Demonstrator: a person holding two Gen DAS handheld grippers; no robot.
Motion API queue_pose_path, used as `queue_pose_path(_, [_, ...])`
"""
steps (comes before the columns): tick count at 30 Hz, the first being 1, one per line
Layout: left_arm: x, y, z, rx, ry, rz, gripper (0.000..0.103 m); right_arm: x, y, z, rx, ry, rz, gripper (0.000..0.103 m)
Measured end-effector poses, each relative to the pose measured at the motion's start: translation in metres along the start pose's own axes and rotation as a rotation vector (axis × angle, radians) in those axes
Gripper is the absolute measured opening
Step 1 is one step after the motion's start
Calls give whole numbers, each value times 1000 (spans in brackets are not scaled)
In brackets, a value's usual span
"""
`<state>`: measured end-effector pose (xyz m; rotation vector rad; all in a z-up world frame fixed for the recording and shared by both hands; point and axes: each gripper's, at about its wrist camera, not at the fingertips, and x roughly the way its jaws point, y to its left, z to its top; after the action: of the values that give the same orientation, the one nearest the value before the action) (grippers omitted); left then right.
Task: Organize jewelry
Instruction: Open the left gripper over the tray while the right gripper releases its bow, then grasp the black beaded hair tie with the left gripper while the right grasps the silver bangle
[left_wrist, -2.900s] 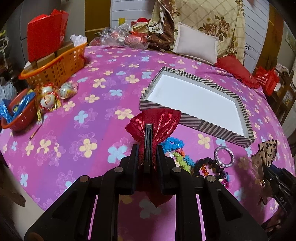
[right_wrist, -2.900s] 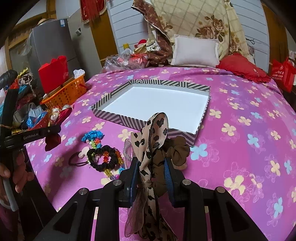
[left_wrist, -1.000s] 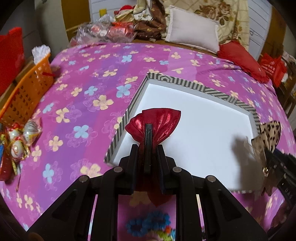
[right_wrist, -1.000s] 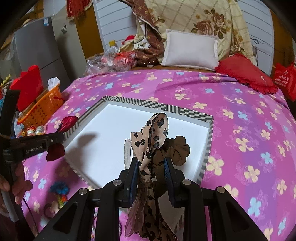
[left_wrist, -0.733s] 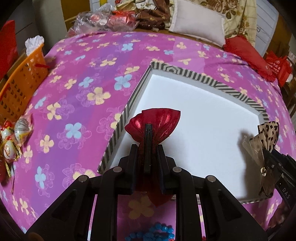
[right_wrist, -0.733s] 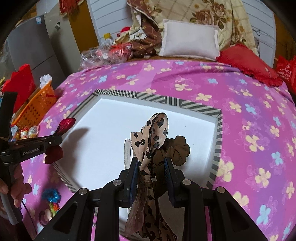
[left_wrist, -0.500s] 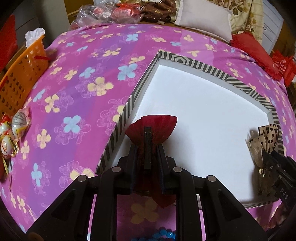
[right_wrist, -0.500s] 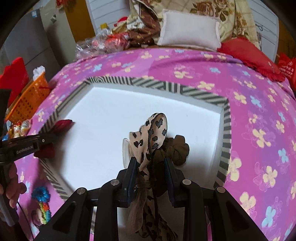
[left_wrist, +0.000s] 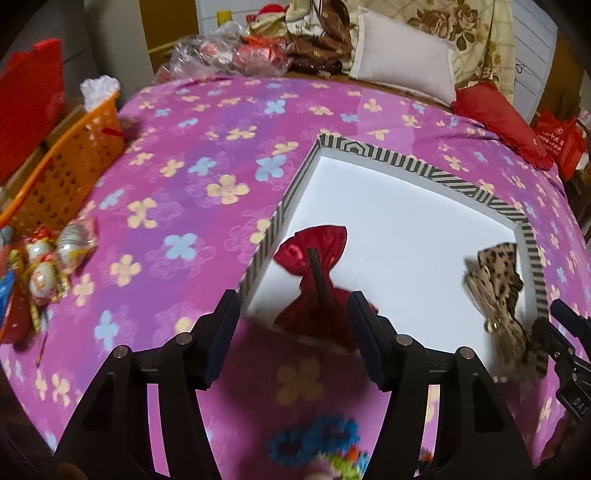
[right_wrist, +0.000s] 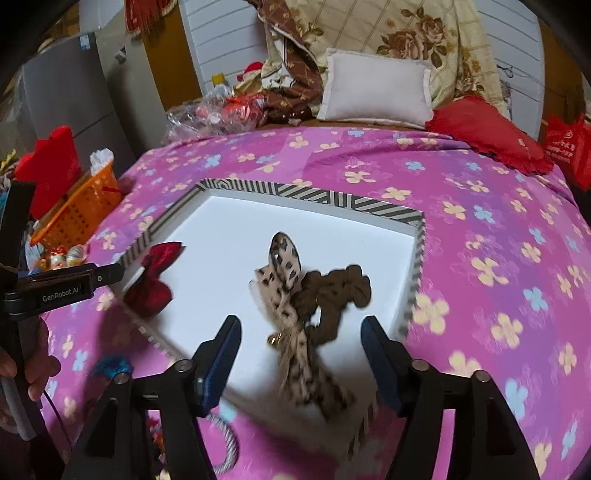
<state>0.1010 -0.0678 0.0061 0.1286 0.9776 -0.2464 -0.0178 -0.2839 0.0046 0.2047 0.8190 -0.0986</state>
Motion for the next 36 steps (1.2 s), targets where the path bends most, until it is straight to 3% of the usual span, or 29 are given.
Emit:
queue_pose_path(8, [-42,-2,-48,5,-54,24,60,-38,16,-37,9,-24,5,73])
queue_pose_path(20, [-74,-3,-107,12,-74,28,60,-67,40,-83,-13,-35,45,73])
queue_pose_path(36, [-74,5,-138,-1,-37,33,60,-66,48,-102,-36,12,53,73])
